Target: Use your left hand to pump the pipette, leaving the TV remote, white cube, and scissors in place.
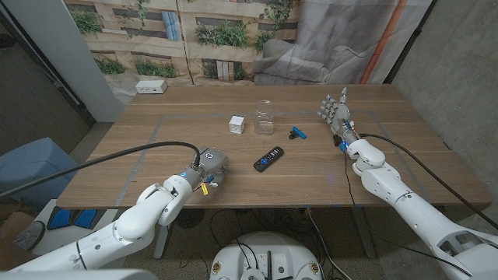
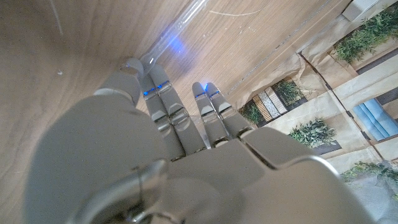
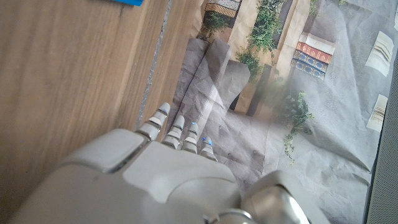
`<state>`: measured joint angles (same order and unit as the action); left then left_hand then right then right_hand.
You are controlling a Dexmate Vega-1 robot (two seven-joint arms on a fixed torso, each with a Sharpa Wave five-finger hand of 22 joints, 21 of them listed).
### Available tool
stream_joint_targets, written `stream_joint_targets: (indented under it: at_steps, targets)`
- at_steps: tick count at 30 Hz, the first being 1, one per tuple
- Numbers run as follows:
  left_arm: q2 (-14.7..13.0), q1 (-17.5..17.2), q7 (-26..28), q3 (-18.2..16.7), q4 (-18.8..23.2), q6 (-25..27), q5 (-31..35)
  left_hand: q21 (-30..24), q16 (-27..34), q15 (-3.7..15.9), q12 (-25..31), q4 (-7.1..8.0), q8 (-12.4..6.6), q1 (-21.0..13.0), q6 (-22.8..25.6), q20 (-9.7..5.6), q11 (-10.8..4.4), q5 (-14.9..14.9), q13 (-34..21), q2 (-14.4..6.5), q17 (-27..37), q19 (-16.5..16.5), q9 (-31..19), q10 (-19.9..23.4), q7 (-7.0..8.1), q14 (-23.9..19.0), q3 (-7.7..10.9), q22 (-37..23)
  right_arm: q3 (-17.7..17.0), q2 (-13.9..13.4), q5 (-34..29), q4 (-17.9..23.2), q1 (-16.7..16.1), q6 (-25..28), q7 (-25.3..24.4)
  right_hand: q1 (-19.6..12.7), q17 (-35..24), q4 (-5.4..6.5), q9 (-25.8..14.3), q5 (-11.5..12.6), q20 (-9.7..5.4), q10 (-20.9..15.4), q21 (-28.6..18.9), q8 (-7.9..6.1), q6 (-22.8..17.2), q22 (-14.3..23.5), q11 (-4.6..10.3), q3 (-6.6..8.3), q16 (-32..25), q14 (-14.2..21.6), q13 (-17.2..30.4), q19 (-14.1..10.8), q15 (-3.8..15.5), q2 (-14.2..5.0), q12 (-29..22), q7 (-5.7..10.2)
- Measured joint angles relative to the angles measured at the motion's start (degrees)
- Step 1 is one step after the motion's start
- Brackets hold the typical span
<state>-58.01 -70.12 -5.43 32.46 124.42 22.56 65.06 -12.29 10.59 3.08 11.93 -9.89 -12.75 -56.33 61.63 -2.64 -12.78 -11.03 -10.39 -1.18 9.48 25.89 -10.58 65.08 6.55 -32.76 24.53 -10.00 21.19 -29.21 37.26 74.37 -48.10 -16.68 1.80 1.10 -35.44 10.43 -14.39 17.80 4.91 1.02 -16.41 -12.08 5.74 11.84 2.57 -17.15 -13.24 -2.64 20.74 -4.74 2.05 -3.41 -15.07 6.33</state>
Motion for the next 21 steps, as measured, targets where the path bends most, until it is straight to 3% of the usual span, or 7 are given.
stream_joint_targets:
  at_steps: [21]
  targets:
    - [-1.67, -1.01, 0.7, -3.44, 3.2, 0.02, -1.42, 0.0, 0.0, 0.0, -0.5, 0.06, 0.96, 0.01, -0.64, 0.0, -0.21, 0.0, 0.0, 0.01, -0.15, 0.0, 0.03, -0.25, 0.2, 0.0, -0.41, 0.0, 0.01, 0.0, -0.01, -0.04, 0.01, 0.0, 0.0, 0.0, 0.0, 0.0, 0.0, 0.0, 0.0, 0.0, 0.0, 0.0, 0.0, 0.0, 0.0, 0.0, 0.0, 0.0, 0.0, 0.0, 0.0, 0.0, 0.0, 0.0]
